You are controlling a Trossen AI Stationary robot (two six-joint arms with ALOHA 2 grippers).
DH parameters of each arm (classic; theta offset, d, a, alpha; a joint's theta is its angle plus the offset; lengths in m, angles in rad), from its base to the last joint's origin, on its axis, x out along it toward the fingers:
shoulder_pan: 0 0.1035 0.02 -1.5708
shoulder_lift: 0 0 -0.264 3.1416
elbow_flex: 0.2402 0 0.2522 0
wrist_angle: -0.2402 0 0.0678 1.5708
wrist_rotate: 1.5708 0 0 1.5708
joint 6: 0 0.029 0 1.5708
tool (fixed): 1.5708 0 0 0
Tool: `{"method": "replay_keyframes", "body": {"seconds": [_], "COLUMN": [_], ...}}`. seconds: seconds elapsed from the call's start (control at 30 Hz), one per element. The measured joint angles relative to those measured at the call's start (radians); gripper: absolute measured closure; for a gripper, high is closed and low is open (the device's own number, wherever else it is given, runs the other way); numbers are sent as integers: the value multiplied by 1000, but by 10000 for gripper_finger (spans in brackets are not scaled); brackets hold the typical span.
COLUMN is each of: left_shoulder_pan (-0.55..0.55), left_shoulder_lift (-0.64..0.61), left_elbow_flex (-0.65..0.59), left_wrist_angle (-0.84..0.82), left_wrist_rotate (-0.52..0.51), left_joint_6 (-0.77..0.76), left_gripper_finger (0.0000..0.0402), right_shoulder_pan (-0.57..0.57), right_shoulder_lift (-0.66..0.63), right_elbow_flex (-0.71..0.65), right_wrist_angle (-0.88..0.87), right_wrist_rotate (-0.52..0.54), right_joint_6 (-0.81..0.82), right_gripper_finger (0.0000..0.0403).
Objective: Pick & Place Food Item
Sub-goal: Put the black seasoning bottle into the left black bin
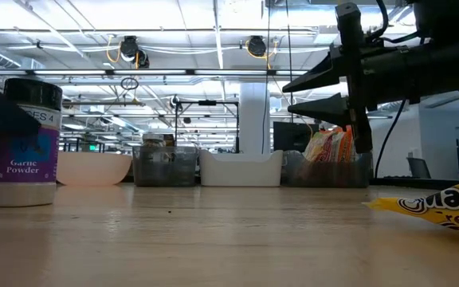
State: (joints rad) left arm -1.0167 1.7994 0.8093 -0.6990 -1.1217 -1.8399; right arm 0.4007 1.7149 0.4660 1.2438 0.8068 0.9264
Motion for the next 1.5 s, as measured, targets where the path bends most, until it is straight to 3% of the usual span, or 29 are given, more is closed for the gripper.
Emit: {"method": "replay_keyframes", "body": {"seconds": [0.2, 0.67, 1.0, 1.13, 1.4, 1.5], "left_shoulder_pan": [40, 81, 80, 80, 80, 87], "left_shoulder_lift": [12, 12, 12, 9, -84, -161], "left_elbow_flex": [0, 0, 0, 0, 0, 0], "left_wrist_angle": [3, 13, 13, 12, 1, -13], "left_wrist_rotate": [69, 77, 74, 74, 49, 37], "left_joint_6": [-33, -40, -2, -1, 110, 188], "left_gripper_finger": [94, 97, 179, 193, 182, 182], "right_shoulder_pan": [0, 0, 0, 0, 0, -9], "right_shoulder_lift": [0, 0, 0, 0, 0, 0], "right_elbow_flex": [0, 0, 0, 0, 0, 6], "right_wrist_angle": [-8, -29, -30, -30, 13, 97], "right_wrist_rotate": [0, 0, 2, 2, -1, -58], "right_joint_6": [0, -4, -8, -8, -35, -117], "right_gripper_finger": [273, 273, 273, 273, 273, 273]}}
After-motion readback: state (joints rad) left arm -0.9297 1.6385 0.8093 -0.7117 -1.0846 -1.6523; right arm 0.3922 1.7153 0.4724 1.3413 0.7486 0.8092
